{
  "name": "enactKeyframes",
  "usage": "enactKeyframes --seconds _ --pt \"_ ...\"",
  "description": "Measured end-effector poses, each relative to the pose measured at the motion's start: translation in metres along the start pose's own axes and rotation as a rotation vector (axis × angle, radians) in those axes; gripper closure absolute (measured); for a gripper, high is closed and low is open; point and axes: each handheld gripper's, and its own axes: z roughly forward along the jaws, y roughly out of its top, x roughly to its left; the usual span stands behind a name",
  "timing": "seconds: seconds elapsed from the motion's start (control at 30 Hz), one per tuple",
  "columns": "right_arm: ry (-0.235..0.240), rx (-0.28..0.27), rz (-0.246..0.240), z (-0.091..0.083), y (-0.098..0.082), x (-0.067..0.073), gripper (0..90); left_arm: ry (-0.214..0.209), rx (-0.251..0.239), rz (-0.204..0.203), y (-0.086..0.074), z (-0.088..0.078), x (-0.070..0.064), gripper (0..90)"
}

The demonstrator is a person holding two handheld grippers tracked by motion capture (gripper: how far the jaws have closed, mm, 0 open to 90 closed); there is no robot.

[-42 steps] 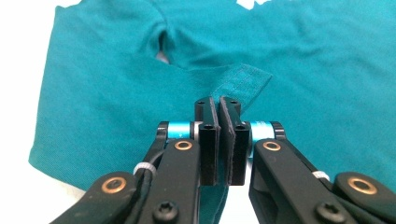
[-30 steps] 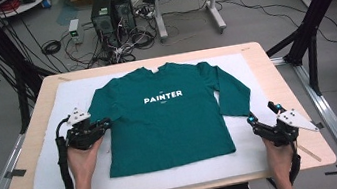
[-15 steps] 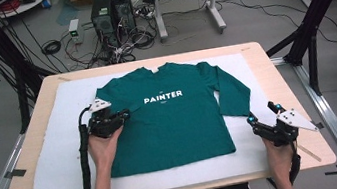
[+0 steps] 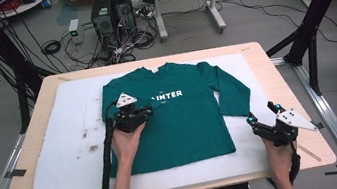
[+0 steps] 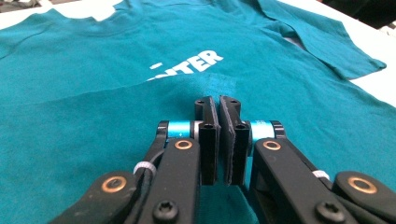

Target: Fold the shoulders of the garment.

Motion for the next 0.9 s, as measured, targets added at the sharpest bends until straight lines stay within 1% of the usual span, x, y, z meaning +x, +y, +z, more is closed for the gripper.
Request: enactKeyframes --seconds 0.03,0.07,0.1,0.13,0.17,0.2,0.23,0.27,0.3,0.33,0.37,0.4,0.43,0.47,0.5,0.53,0.57,0.63,0.7,0.73,0.77,0.8,0.83,0.87,0.9 --pt "0.0 0.001 0.004 0.0 0.0 0.0 20.6 -0.011 0.007 0.005 0.0 0.008 -0.005 86.1" --pt "0.0 0.001 0.004 0.0 0.0 0.0 20.6 -0.011 0.007 0.005 0.0 0.008 -0.005 86.1" --pt "-0.001 0.001 0.003 0.0 0.0 0.0 20.6 -0.029 0.024 0.008 0.002 0.015 -0.009 86.1" --pt "-0.001 0.001 0.003 0.0 0.0 0.0 20.6 -0.029 0.024 0.008 0.002 0.015 -0.009 86.1" --pt "0.0 0.001 0.002 0.0 0.0 0.0 20.6 -0.041 0.03 0.011 0.003 0.018 -0.012 86.1" --pt "0.001 0.005 0.002 0.0 0.0 0.0 20.6 -0.048 0.03 0.01 0.004 0.021 -0.015 86.1" --pt "-0.001 0.006 -0.003 0.0 0.0 0.001 20.6 -0.059 0.032 0.017 0.006 0.027 -0.02 86.1" --pt "-0.001 0.006 -0.003 0.0 0.0 0.001 20.6 -0.059 0.032 0.017 0.006 0.027 -0.02 86.1" --pt "0.0 0.006 -0.003 0.0 0.0 0.001 20.6 -0.069 0.034 0.022 0.007 0.032 -0.025 86.1" --pt "0.0 0.006 -0.003 0.0 0.0 0.001 20.6 -0.069 0.034 0.022 0.007 0.032 -0.025 86.1" --pt "0.001 0.004 -0.001 0.0 0.0 0.001 20.6 -0.076 0.045 0.035 0.009 0.038 -0.03 86.2" --pt "0.001 0.004 -0.001 0.0 0.0 0.001 20.6 -0.076 0.045 0.035 0.009 0.038 -0.03 86.1" --pt "0.003 0.004 0.003 0.0 0.0 0.0 20.6 -0.095 0.039 0.033 0.01 0.042 -0.035 86.1" --pt "0.003 0.004 0.003 0.0 0.0 0.0 20.6 -0.095 0.039 0.033 0.01 0.042 -0.035 86.1" --pt "0.004 0.005 0.001 0.0 0.0 0.0 20.6 -0.105 0.034 0.034 0.011 0.045 -0.039 86.1" --pt "0.004 0.005 0.001 0.0 0.0 0.0 20.6 -0.105 0.034 0.034 0.011 0.045 -0.039 86.1" --pt "0.003 0.005 0.0 0.0 0.0 0.0 20.6 -0.111 0.036 0.039 0.012 0.048 -0.043 86.1" --pt "0.004 0.006 0.001 0.0 0.0 0.0 20.6 -0.117 0.036 0.038 0.012 0.05 -0.045 86.1" --pt "0.003 0.005 0.002 0.0 0.0 0.0 20.6 -0.129 0.043 0.046 0.012 0.054 -0.05 86.1" --pt "0.003 0.005 0.002 0.0 0.0 0.0 20.6 -0.129 0.043 0.046 0.012 0.054 -0.05 86.1" --pt "0.002 0.005 0.002 0.0 0.0 0.0 20.6 -0.138 0.047 0.053 0.012 0.057 -0.053 86.1" --pt "0.002 0.005 0.002 0.0 0.0 0.0 20.6 -0.138 0.047 0.053 0.012 0.057 -0.053 86.1" --pt "0.003 0.007 0.004 0.0 0.0 0.0 20.5 -0.144 0.051 0.061 0.012 0.06 -0.057 86.1" --pt "0.003 0.007 0.004 0.0 0.0 0.0 20.5 -0.144 0.051 0.061 0.012 0.06 -0.057 86.1" --pt "0.003 0.006 0.002 0.0 0.0 0.0 20.6 -0.151 0.051 0.062 0.012 0.063 -0.06 86.0"
